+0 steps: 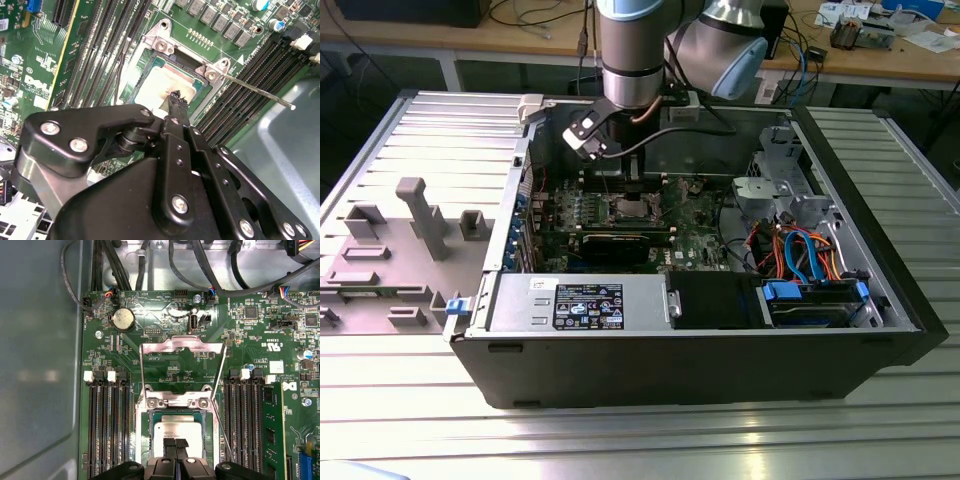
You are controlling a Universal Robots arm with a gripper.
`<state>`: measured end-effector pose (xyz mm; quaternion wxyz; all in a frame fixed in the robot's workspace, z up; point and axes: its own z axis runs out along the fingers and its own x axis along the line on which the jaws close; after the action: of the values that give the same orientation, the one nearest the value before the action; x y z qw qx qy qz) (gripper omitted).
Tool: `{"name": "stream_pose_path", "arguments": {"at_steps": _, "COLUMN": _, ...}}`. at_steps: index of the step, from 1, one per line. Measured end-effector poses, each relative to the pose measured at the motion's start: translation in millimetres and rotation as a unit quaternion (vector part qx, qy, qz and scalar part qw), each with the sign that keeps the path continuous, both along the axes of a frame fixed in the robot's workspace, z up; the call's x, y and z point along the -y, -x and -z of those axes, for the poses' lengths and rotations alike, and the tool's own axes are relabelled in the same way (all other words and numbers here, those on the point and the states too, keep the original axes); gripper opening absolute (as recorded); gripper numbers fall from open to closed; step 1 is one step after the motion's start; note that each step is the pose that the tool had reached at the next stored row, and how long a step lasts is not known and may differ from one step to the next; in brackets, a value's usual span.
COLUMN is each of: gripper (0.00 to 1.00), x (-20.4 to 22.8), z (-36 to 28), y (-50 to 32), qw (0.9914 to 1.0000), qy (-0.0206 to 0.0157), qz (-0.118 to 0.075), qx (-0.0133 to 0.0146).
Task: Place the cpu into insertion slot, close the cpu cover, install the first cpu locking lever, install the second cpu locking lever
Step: 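Close the cpu cover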
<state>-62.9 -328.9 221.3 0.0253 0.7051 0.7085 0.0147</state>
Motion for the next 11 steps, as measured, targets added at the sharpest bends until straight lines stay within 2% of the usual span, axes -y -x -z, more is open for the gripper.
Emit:
{"name": "stream_pose_path", "arguments": {"at_steps": 1, "gripper": 0.11, "x": 0.0, "z": 0.0, "y": -0.3, "qw": 1.00000, "qy": 0.0000, "qz": -0.002, "qx": -0.0014}}
{"name": "stream_pose_path", "arguments": {"at_steps": 3, "gripper": 0.11, "x": 0.0, "z": 0.0, "y": -0.3, "qw": 0.99999, "qy": 0.0001, "qz": -0.004, "qx": -0.0015}}
{"name": "stream_pose_path", "arguments": {"at_steps": 7, "gripper": 0.11, "x": 0.0, "z": 0.5, "y": -0.4, "qw": 0.99934, "qy": 0.0001, "qz": -0.036, "qx": -0.0018}}
{"name": "stream_pose_path", "arguments": {"at_steps": 11, "gripper": 0.11, "x": 0.0, "z": 0.5, "y": -0.4, "qw": 0.99931, "qy": 0.0000, "qz": -0.037, "qx": -0.0017}}
